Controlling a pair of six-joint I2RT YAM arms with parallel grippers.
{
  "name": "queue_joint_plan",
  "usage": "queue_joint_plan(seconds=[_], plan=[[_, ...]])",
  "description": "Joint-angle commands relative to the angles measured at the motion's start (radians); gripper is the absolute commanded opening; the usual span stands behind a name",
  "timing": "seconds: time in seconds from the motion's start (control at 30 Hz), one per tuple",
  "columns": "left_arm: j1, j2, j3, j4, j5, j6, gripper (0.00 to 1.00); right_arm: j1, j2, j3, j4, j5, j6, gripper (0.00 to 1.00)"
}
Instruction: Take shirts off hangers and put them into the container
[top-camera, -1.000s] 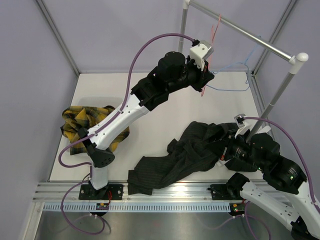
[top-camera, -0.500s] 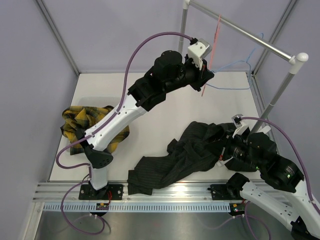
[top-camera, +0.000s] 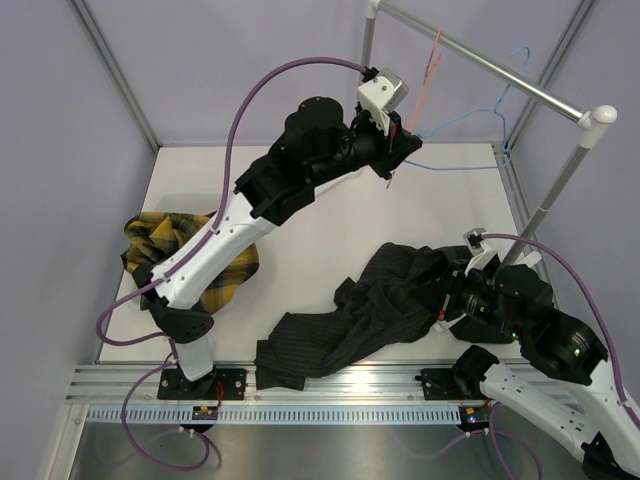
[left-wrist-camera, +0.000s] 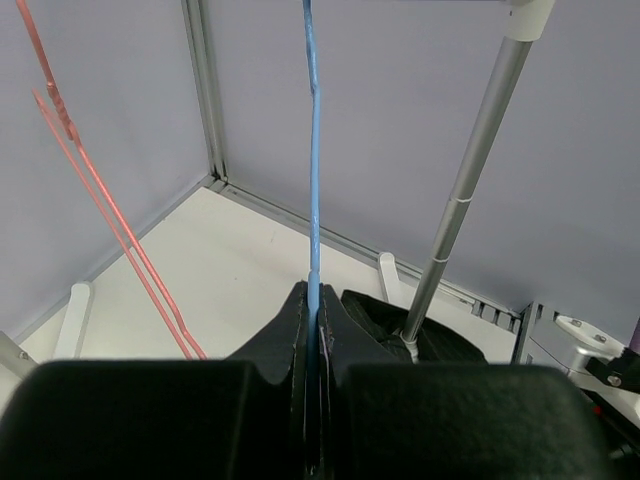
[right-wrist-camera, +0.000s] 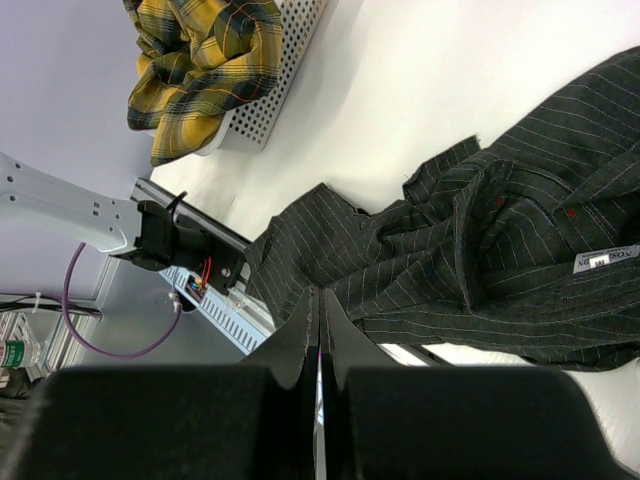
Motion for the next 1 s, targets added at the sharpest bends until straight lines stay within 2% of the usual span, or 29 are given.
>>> queue_joint_plan(seconds=[0.0, 0.4, 0.47, 0.53, 0.57, 0.6, 0.7, 0.73, 0.77, 0.8, 0.83, 0.97], plan=[[0.007, -0.116, -0.075, 0.1, 0.016, 0.001, 0.0, 0.004, 0.014, -0.005, 0.038, -0.011, 0.0, 0.0], [0.007, -0.276, -0.339, 0.157, -0.039, -0.013, 0.01, 0.004, 0.03, -0.016, 0.061, -0.02, -0.002, 0.0], [0.007, -0.303, -0.401, 0.176, -0.046, -0.018, 0.07, 0.004, 0.028, -0.01, 0.056, -0.016, 0.0, 0.0], [0.005, -0.314, -0.45, 0.18, -0.044, -0.027, 0.19, 0.003, 0.027, 0.005, 0.038, 0.009, -0.003, 0.02], [0.007, -0.32, -0.464, 0.18, -0.046, -0.03, 0.27, 0.004, 0.027, 0.016, 0.03, 0.039, -0.004, 0.14], [0.007, -0.322, -0.476, 0.177, -0.047, -0.034, 0.41, 0.004, 0.03, 0.027, 0.019, 0.053, -0.007, 0.39], [0.007, -0.343, -0.555, 0.183, -0.05, -0.057, 0.52, 0.004, 0.043, 0.083, -0.013, 0.093, -0.033, 0.49], [0.007, -0.353, -0.582, 0.186, -0.053, -0.064, 0.65, 0.004, 0.046, 0.121, -0.022, 0.106, -0.037, 0.68], [0.007, -0.359, -0.606, 0.176, -0.064, -0.07, 0.74, 0.003, 0.053, 0.142, -0.047, 0.116, -0.043, 0.78], [0.007, -0.371, -0.656, 0.165, -0.065, -0.077, 0.93, 0.004, 0.062, 0.166, -0.064, 0.142, -0.057, 0.86], [0.005, -0.377, -0.684, 0.157, -0.065, -0.083, 0.99, 0.003, 0.065, 0.221, -0.082, 0.159, -0.063, 0.99], [-0.007, -0.405, -0.888, 0.212, 0.006, -0.122, 0.99, 0.003, 0.073, 0.353, -0.166, 0.214, -0.095, 1.0]])
